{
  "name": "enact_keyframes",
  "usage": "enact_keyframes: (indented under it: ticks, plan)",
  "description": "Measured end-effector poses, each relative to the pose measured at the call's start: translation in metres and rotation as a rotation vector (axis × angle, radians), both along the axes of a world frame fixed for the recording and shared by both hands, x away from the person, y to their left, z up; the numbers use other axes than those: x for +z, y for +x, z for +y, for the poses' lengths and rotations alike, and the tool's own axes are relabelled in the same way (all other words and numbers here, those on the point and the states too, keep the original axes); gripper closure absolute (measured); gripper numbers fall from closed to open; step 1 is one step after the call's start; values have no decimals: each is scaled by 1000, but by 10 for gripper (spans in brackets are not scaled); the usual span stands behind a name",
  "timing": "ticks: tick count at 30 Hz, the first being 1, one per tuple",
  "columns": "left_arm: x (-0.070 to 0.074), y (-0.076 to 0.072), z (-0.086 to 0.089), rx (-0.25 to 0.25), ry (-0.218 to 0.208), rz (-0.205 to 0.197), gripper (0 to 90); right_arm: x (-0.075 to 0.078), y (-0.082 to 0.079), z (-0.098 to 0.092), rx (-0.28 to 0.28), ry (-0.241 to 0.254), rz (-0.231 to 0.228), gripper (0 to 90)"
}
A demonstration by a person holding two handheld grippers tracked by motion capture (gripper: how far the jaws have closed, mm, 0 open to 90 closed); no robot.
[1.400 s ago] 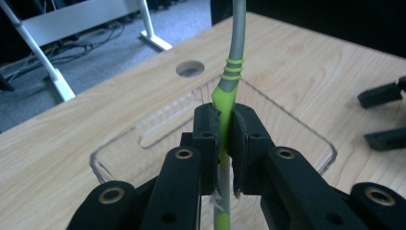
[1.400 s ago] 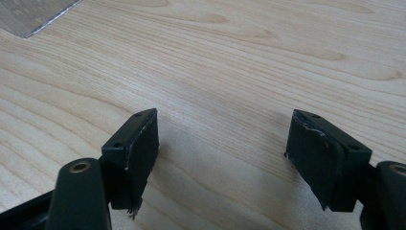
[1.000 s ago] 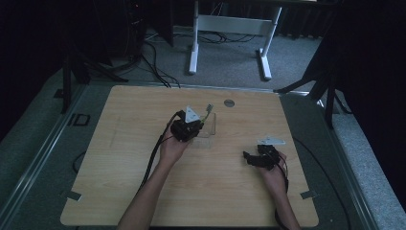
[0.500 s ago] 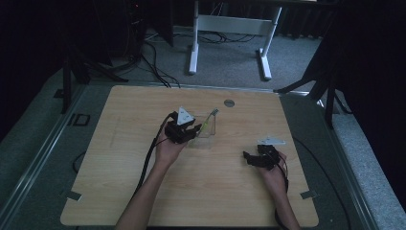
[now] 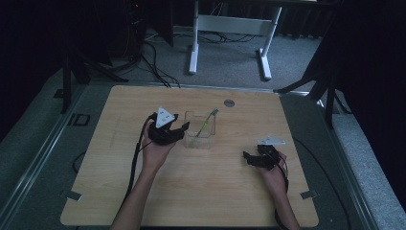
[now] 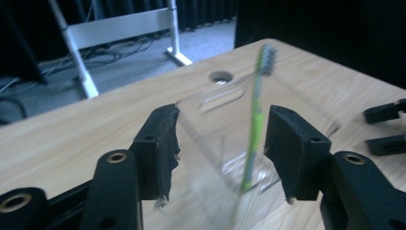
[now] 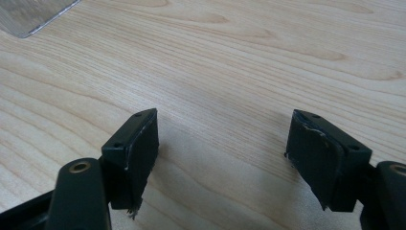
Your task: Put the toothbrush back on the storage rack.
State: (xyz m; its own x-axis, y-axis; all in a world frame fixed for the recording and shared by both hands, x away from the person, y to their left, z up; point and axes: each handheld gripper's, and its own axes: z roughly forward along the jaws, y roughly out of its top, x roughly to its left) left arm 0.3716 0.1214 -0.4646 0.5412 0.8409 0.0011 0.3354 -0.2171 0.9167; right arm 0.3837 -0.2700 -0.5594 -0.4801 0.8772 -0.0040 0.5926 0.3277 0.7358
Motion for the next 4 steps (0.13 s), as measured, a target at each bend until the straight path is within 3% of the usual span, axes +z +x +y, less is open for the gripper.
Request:
enact_keyframes:
  ticks: [4]
  plan:
    - [-15, -3, 20, 60, -21, 39, 396, 0, 0, 0, 0, 0, 1, 265]
